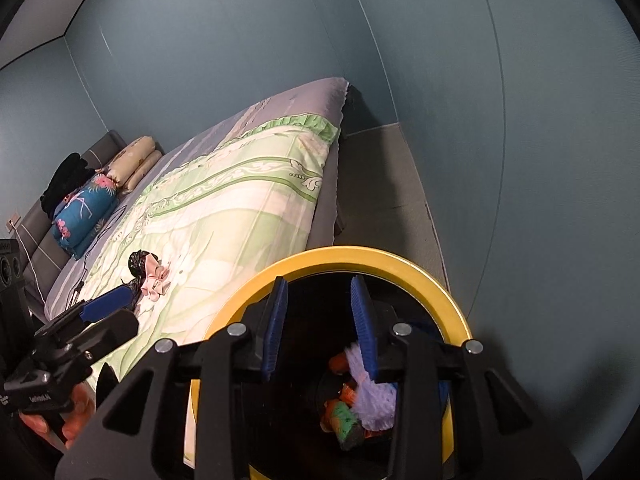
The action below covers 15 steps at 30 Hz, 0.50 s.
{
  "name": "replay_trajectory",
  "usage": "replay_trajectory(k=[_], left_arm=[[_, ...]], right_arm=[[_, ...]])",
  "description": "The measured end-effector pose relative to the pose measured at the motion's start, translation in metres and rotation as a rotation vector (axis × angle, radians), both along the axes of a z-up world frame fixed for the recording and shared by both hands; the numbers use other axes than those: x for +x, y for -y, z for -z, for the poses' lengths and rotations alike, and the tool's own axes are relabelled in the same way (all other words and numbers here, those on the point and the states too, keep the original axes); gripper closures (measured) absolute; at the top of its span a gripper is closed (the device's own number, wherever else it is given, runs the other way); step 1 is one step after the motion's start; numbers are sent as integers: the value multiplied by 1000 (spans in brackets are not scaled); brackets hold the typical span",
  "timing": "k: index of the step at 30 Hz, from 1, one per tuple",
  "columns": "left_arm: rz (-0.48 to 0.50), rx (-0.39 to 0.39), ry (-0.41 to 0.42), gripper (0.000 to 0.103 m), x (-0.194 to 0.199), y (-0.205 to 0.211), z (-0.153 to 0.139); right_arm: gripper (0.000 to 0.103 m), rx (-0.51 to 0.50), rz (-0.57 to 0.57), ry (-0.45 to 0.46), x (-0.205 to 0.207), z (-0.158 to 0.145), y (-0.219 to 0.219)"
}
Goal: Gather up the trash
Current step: 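Move both open grippers back over the black bags and pink cloth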
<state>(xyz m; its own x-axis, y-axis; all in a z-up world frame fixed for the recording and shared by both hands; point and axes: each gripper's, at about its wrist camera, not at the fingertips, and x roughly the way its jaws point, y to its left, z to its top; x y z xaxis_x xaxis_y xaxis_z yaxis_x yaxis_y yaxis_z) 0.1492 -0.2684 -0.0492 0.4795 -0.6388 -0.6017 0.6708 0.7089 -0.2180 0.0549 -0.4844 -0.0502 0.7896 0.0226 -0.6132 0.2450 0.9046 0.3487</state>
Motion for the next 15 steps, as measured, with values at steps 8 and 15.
replay_trajectory(k=[8,15], left_arm=[[-83,-14,36,12,7,-30,-11],[-188,-17,57,11,25,-69,-19]], right_arm=[[61,-9,-25,27,4,-13,-7],[54,-52,-114,52,26,-34,-40]])
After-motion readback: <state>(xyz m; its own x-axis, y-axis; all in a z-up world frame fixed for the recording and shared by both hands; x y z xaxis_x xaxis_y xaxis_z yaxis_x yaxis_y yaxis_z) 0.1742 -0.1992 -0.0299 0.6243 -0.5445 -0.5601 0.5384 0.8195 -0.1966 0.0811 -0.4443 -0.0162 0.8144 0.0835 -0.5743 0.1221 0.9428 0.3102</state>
